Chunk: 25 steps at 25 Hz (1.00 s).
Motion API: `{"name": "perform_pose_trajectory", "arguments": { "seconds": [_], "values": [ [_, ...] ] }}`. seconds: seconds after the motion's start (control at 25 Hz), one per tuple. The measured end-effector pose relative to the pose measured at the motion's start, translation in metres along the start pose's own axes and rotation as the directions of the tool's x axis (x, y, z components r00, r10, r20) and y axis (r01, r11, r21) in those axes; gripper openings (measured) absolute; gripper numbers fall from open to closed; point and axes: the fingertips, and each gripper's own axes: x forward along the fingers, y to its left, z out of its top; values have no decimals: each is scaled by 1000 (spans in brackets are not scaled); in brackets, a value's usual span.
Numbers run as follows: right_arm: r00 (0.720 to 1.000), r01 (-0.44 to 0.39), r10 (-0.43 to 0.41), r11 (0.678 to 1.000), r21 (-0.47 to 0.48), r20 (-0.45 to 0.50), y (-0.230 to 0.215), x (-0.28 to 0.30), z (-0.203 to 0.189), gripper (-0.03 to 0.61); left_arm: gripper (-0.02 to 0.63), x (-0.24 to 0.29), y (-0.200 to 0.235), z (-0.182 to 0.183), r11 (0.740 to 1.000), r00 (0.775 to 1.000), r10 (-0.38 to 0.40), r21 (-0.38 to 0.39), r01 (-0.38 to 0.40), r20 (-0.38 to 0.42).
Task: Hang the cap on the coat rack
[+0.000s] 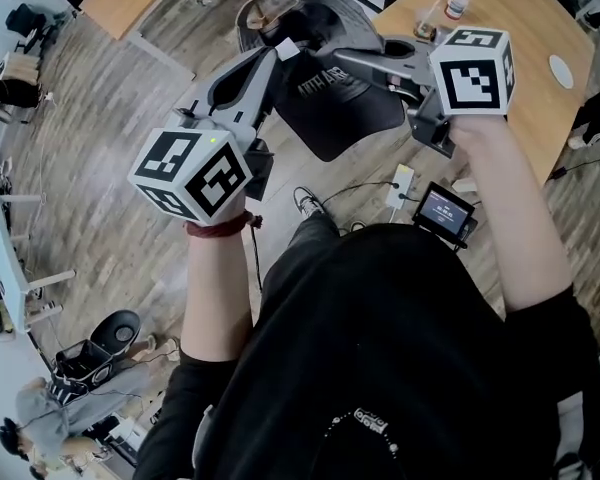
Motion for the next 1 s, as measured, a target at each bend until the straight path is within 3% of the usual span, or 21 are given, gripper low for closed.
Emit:
{"name": "perform_pose_trajectory", "arguments": {
  "seconds": [0.6, 0.84, 1.0],
  "values": [
    [997, 61, -63, 997, 40, 53, -20, 7, -9, 20, 5, 21, 14, -11, 994, 994, -106, 19, 106, -6],
    [994, 81, -83, 996, 29, 67, -4, 6, 1, 20, 5, 14, 4, 6, 987, 988, -153, 41, 153, -2],
    [994, 83, -87, 995, 63, 64, -1, 5, 1, 20, 5, 13, 5, 9, 987, 987, -161, 10, 161, -10]
  ]
}}
